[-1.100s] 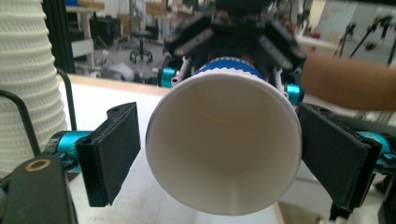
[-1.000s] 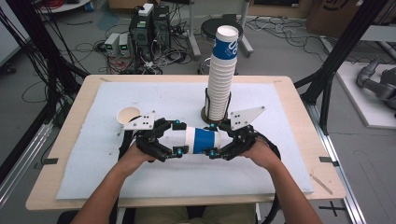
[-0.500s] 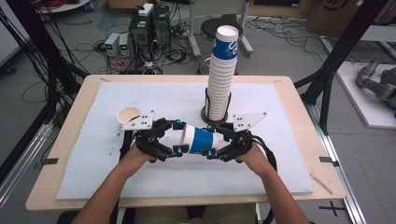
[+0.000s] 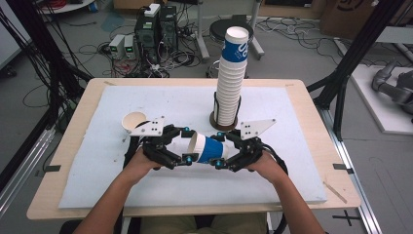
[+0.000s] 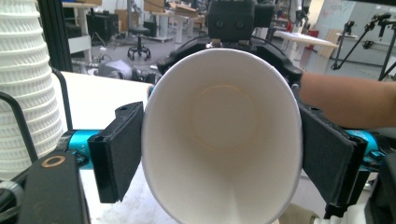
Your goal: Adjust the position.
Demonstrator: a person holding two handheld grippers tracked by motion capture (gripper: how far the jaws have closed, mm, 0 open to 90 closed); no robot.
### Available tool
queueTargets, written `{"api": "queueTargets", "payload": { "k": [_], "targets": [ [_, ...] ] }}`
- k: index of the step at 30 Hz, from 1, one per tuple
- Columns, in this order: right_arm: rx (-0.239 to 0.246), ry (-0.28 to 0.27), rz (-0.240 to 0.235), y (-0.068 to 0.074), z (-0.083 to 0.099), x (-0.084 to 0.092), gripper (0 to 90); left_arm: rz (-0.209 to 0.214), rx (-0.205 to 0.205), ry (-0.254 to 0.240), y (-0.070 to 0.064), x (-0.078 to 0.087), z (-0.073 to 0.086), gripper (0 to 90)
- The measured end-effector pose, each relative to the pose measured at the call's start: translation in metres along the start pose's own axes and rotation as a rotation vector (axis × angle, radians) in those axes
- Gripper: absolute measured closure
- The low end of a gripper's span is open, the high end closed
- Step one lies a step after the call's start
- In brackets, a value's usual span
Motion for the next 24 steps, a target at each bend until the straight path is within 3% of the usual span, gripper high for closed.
{"api": "queueTargets", "payload": {
  "k": [6, 12, 18, 24],
  "targets": [
    [-0.004, 0.034, -0.006, 0.000, -0.001, 0.009, 17.6, -0.023, -0.016, 0.074, 0.002, -0.001, 0.004, 21.4],
    [0.056, 0.163, -0.024, 0.003, -0.005, 0.010, 17.6, -0.031, -0.026, 0.146, 0.003, -0.005, 0.007, 21.4],
    [0.112, 0.329, -0.082, 0.004, -0.006, 0.002, 17.6, -0.034, -0.043, 0.218, 0.002, -0.008, 0.009, 21.4],
    [0.129, 0.414, -0.121, 0.005, -0.002, -0.011, 17.6, -0.034, -0.055, 0.268, 0.002, -0.011, 0.012, 21.4]
  ]
}}
Point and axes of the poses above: each handheld gripper's, and its own axes: x roughly backward along the jaws, z roughly out of its underside, y roughly to its left, the point moved 10 cm from there along -x, roughly forward along the jaws, and after that the axes turned 9 degrees about x, right-handed, at the moved point
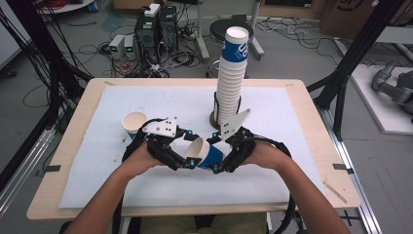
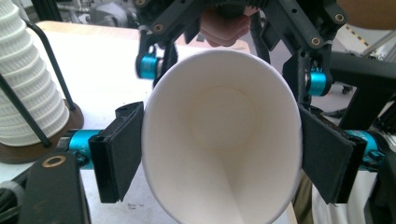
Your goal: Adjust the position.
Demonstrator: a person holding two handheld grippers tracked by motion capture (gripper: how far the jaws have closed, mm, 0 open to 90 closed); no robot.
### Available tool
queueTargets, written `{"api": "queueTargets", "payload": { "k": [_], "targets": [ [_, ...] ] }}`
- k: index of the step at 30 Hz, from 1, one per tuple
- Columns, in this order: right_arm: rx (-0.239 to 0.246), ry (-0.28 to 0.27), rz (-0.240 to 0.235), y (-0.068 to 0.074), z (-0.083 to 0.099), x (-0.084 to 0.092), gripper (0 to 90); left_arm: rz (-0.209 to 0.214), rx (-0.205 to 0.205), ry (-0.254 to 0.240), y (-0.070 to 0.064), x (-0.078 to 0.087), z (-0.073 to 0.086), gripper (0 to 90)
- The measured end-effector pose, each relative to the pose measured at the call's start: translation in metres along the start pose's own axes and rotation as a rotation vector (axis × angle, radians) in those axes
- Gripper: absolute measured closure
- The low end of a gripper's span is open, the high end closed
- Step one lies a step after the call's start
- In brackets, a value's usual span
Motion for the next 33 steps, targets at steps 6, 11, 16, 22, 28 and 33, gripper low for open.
{"api": "queueTargets", "payload": {
  "k": [6, 11, 16, 22, 28, 33],
  "targets": [
    [0.004, 0.057, -0.034, 0.001, 0.004, -0.012, 19.2, 0.008, -0.013, 0.065, -0.001, -0.005, 0.005, 21.4],
    [0.002, 0.079, -0.061, 0.002, 0.007, -0.016, 24.2, 0.016, -0.014, 0.080, -0.002, -0.007, 0.006, 21.3],
    [0.001, 0.084, -0.058, 0.001, 0.007, -0.015, 26.3, 0.010, -0.012, 0.079, -0.002, -0.007, 0.004, 22.4],
    [-0.008, 0.063, -0.025, -0.002, 0.006, -0.011, 27.0, -0.020, -0.006, 0.013, 0.000, -0.005, -0.005, 20.5],
    [-0.012, -0.006, 0.044, -0.010, 0.007, 0.000, 27.0, -0.049, 0.051, -0.161, 0.006, 0.012, -0.016, 18.6],
    [-0.061, -0.125, 0.095, -0.015, 0.008, 0.011, 27.0, -0.085, 0.101, -0.326, 0.015, 0.035, -0.020, 18.6]
  ]
}}
Point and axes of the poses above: each handheld gripper's, and its own axes: x roughly backward along the jaws, z roughly out of its underside, y roughly to its left, the point moved 10 cm from there along -x, roughly forward along the jaws, and after that the axes turned 9 degrees about x, right-handed, at the moved point
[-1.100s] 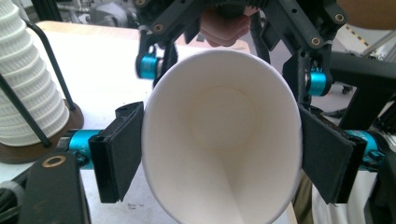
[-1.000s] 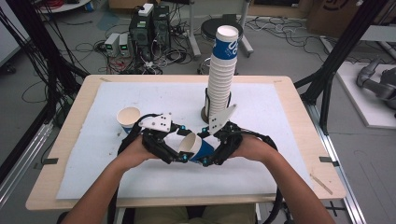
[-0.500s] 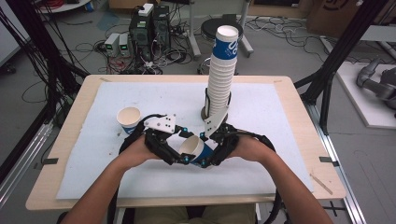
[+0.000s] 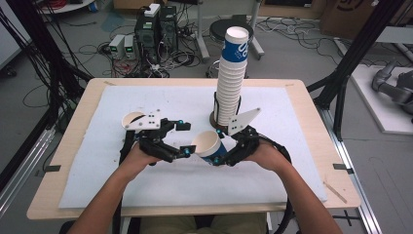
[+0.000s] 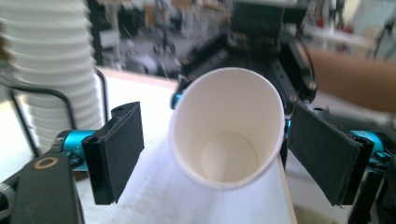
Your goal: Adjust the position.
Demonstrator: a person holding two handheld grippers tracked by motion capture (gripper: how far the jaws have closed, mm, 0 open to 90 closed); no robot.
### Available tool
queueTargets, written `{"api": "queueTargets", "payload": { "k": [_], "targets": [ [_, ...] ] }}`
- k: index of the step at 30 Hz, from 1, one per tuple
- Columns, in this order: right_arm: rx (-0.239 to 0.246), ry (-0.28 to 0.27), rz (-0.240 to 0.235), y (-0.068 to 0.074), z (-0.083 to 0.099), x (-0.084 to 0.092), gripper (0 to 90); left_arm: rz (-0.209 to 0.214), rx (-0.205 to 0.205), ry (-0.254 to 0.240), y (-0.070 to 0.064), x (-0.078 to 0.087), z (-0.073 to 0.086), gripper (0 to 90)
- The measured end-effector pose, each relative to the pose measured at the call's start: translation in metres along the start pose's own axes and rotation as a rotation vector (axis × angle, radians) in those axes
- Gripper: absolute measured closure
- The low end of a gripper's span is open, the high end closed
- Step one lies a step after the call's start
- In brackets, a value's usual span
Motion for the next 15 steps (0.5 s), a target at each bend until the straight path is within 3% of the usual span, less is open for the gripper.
{"api": "queueTargets", "payload": {
  "k": [1, 2, 9, 15],
  "targets": [
    [0.000, 0.000, 0.000, 0.000, 0.000, 0.000, 27.0, 0.000, 0.000, 0.000, 0.000, 0.000, 0.000, 18.6],
    [-0.020, -0.049, 0.027, -0.003, 0.000, 0.005, 27.0, -0.024, 0.011, -0.034, 0.005, 0.007, 0.000, 18.6],
    [-0.058, -0.176, 0.102, -0.013, -0.003, 0.019, 27.0, -0.059, 0.022, -0.101, 0.012, 0.018, 0.002, 18.6],
    [-0.091, -0.292, 0.152, -0.018, -0.006, 0.032, 26.9, -0.095, 0.017, -0.106, 0.018, 0.022, 0.007, 18.6]
  ]
}}
Point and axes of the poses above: each handheld gripper's, and its own axes: x roughly backward along the jaws, z roughly out of its underside, y roughly to its left, the point moved 10 cm from there along -x, roughly forward along the jaws, and after that the axes turned 9 degrees about x, right-handed, at the moved point
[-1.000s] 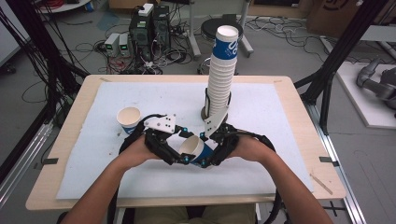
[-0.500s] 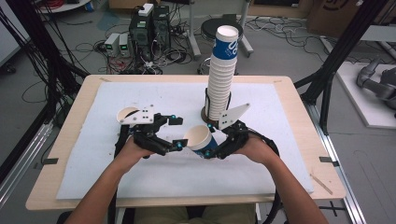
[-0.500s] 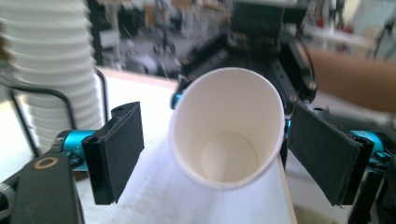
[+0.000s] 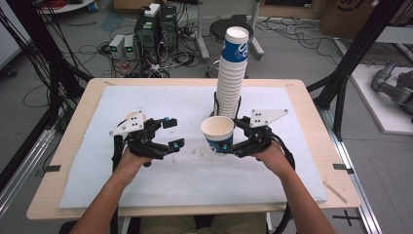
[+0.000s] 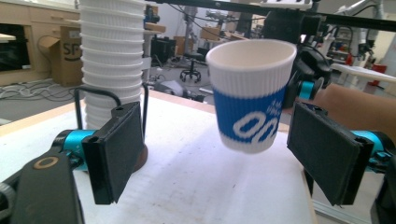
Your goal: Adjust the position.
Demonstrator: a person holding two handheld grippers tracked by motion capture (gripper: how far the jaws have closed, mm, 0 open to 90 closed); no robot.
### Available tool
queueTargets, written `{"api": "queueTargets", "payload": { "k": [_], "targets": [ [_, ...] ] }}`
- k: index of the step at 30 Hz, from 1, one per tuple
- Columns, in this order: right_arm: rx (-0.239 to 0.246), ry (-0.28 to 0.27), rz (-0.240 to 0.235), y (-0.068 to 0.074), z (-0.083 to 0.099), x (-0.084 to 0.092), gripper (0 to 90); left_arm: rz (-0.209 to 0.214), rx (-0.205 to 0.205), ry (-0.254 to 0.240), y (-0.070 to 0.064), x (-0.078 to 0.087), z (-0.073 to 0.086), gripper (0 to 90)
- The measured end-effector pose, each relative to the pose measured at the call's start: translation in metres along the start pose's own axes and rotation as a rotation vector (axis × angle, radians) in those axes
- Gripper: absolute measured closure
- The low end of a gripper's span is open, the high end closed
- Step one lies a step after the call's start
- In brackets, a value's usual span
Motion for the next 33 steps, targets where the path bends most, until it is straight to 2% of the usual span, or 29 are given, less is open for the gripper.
{"api": "queueTargets", "payload": {
  "k": [4, 8, 16, 22, 25, 27, 33],
  "targets": [
    [-0.029, -0.070, 0.054, -0.005, 0.000, 0.008, 26.3, -0.018, 0.008, -0.005, 0.006, 0.003, 0.005, 18.6],
    [-0.047, -0.117, 0.109, -0.007, 0.004, 0.019, 26.3, -0.042, 0.012, -0.008, 0.011, 0.005, 0.008, 18.6],
    [-0.038, -0.161, 0.216, -0.014, 0.012, 0.036, 26.3, -0.068, 0.010, -0.003, 0.018, 0.007, 0.015, 18.6],
    [-0.016, -0.145, 0.295, -0.020, 0.017, 0.047, 26.1, -0.081, 0.009, -0.001, 0.022, 0.009, 0.019, 18.6],
    [-0.021, -0.135, 0.318, -0.022, 0.019, 0.050, 26.1, -0.085, 0.007, -0.002, 0.023, 0.011, 0.018, 18.6],
    [-0.003, -0.128, 0.337, -0.024, 0.019, 0.051, 26.1, -0.089, 0.005, -0.009, 0.023, 0.013, 0.017, 18.6],
    [-0.007, -0.115, 0.339, -0.023, 0.020, 0.053, 26.2, -0.101, 0.003, -0.018, 0.023, 0.017, 0.014, 18.6]
  ]
}}
Point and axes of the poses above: each handheld gripper's, and its own axes: x roughly backward along the jaws, z roughly out of its underside, y roughly to its left, the point moved 10 cm from there along -x, roughly forward along the jaws, and after that the axes turned 9 degrees about x, right-handed, at the moved point
